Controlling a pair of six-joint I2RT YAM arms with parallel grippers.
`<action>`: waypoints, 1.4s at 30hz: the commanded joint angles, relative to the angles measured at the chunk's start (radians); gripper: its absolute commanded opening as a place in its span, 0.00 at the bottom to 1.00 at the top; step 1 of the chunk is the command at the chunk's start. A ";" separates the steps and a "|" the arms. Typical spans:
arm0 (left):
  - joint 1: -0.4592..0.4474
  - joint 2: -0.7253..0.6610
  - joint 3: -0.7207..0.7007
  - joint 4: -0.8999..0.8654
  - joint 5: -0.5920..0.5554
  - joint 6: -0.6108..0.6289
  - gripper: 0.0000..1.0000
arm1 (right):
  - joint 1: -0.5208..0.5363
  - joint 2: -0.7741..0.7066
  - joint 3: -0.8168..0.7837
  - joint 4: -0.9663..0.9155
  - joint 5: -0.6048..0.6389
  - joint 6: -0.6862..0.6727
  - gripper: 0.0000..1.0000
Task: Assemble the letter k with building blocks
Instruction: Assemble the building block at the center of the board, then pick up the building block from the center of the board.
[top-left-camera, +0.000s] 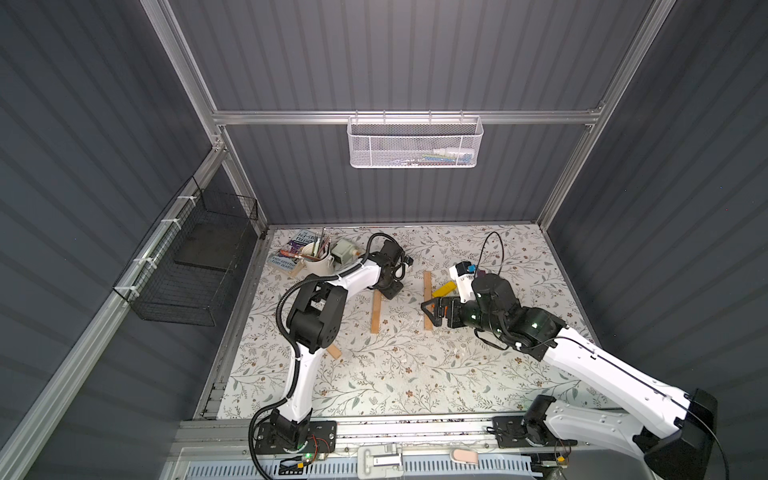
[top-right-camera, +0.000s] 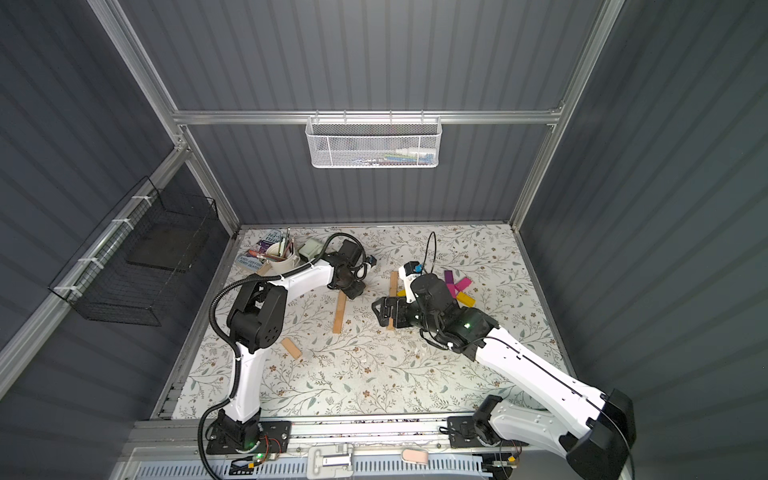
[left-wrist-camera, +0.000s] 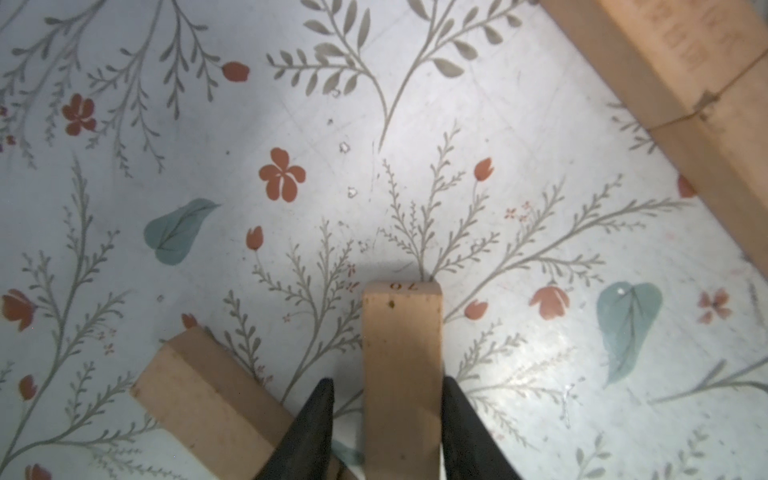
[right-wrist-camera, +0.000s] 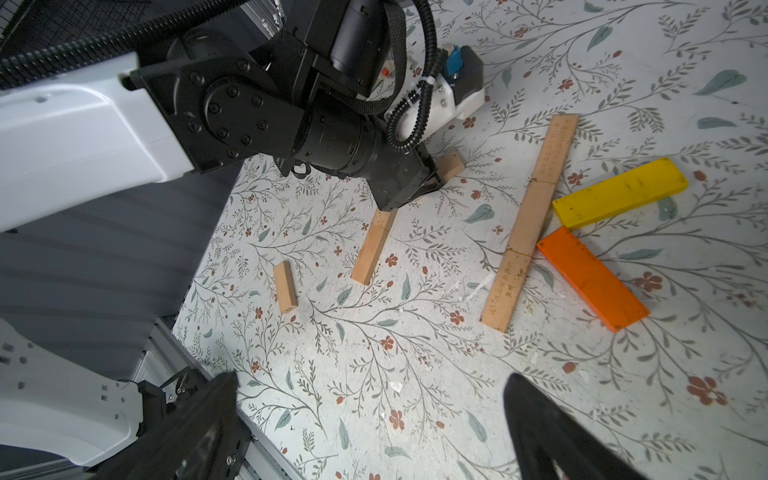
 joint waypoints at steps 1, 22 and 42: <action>0.004 -0.003 0.019 -0.017 -0.007 0.001 0.43 | 0.001 0.008 0.002 0.001 -0.006 0.008 0.99; 0.004 -0.521 -0.303 0.135 -0.061 -0.438 0.59 | 0.000 0.004 0.000 0.003 0.021 -0.004 0.99; 0.027 -0.865 -0.754 -0.369 -0.376 -1.323 0.52 | -0.004 0.114 0.022 0.039 0.005 -0.061 0.99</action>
